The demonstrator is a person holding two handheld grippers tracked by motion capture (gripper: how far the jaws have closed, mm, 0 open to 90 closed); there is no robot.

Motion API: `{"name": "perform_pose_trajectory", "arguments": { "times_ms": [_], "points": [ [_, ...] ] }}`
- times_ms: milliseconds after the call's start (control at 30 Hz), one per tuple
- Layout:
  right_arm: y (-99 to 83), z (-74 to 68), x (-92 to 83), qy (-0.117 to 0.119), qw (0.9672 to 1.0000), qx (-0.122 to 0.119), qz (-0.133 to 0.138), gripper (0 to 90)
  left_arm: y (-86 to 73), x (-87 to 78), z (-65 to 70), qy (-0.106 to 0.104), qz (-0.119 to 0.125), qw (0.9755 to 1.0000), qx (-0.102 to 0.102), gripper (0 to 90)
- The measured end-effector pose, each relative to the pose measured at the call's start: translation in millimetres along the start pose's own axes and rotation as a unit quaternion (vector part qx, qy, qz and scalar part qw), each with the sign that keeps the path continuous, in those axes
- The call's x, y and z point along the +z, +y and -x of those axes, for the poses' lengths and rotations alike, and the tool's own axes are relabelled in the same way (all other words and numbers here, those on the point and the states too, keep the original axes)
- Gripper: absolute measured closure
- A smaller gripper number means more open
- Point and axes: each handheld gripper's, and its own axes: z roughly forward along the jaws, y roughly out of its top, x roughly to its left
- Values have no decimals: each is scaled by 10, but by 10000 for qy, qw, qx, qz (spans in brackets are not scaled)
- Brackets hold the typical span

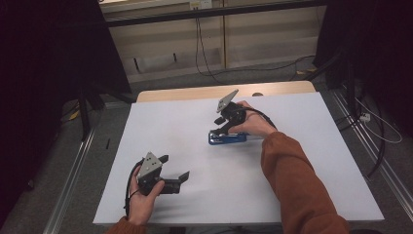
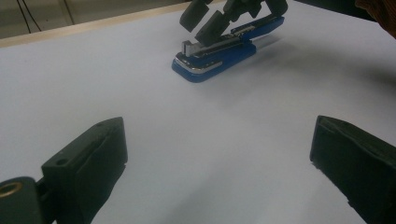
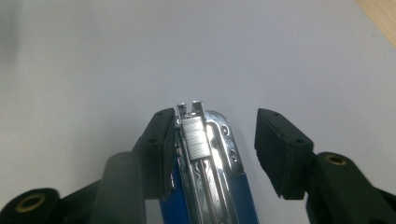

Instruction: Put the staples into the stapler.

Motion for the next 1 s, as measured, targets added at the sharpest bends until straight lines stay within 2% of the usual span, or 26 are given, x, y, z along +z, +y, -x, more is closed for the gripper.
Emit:
{"name": "perform_pose_trajectory", "arguments": {
  "times_ms": [67, 167, 300, 400, 500, 700, 767, 867, 933, 1000],
  "points": [
    [-25, 4, -18, -75, 9998, 142, 86, 395, 0, 1, -1, 8, -15, 10000, 1, 42],
    [-49, 0, -56, -136, 9987, 481, 136, 341, -1, -2, -5, 16, -7, 10000, -3, 42],
    [-87, -23, -114, -375, 9964, 734, 211, 216, -1, -4, -10, 46, -26, 10000, -22, 42],
    [-126, -37, -145, -533, 9948, 818, 294, 197, 1, -2, -6, 44, 7, 10000, -11, 42],
    [-160, -48, -170, -532, 9930, 995, 361, 183, -1, 1, -15, 61, -45, 10000, 16, 42],
    [-205, -75, -229, -825, 9873, 1226, 577, 160, -8, 7, -14, 56, -62, 10000, -37, 42],
    [-213, -82, -246, -780, 9853, 1362, 682, 121, -7, 4, -17, 62, -64, 10000, -27, 42],
    [-220, -99, -266, -884, 9836, 1399, 718, 111, -6, 1, -17, 68, -57, 10000, -23, 42],
    [-230, -122, -282, -980, 9809, 1478, 804, 110, -6, 2, -18, 63, -64, 9999, -44, 42],
    [-250, -149, -290, -1229, 9754, 1647, 798, 108, -8, 7, -22, 80, -64, 9999, -96, 43]
  ]
}}
